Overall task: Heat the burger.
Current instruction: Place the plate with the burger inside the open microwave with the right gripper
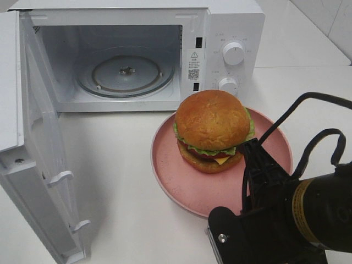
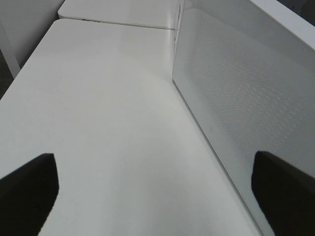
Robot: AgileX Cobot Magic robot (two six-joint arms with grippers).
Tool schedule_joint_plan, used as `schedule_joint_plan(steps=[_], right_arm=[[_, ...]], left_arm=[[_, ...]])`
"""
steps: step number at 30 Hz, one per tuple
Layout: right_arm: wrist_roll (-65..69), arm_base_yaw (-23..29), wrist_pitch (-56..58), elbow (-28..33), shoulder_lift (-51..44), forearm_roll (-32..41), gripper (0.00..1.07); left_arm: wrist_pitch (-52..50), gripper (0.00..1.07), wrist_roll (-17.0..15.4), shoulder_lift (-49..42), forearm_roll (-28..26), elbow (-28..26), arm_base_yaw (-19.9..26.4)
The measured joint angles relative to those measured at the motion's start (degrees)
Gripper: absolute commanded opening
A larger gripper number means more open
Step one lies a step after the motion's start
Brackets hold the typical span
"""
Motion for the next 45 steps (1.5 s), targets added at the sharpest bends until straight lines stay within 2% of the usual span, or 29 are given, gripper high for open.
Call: schedule_joint_plan(steps=[8,10,13,21,23,31,40,45], right_arm=[[-9.3,-1.4,-2.3,0.0,0.0,3.2,0.0],[-14.8,-5.2,-2.5,0.0,0.0,5.9,0.0],[-19.7,-8.0,-2.5,0.1,0.0,8.0,0.0],[-27.5,-12.0,-5.4,0.2,0.1,12.3,0.0],[-32.8,-14.6,-6.2,-0.6,0.1,15.4,0.0],[-43.9,-19.4,-7.7,-2.8,0.1,23.1,0.0],[-54.9,-22.8,-7.7,-3.2,0.1,31.6,0.0],[-57.8,-23.9,-7.7,-3.2,0.1,33.2,0.0]], left_arm=[[0.0,1.0,0.0,0.0,0.0,0.0,0.0],[0.0,1.0,0.0,0.0,0.0,0.0,0.0],[0.0,1.0,0.0,0.0,0.0,0.0,0.0],[0.0,1.0,0.0,0.0,0.0,0.0,0.0],[0.0,1.0,0.0,0.0,0.0,0.0,0.0],[0.0,1.0,0.0,0.0,0.0,0.0,0.0],[0.0,1.0,0.0,0.0,0.0,0.0,0.0],[0.0,1.0,0.0,0.0,0.0,0.0,0.0]])
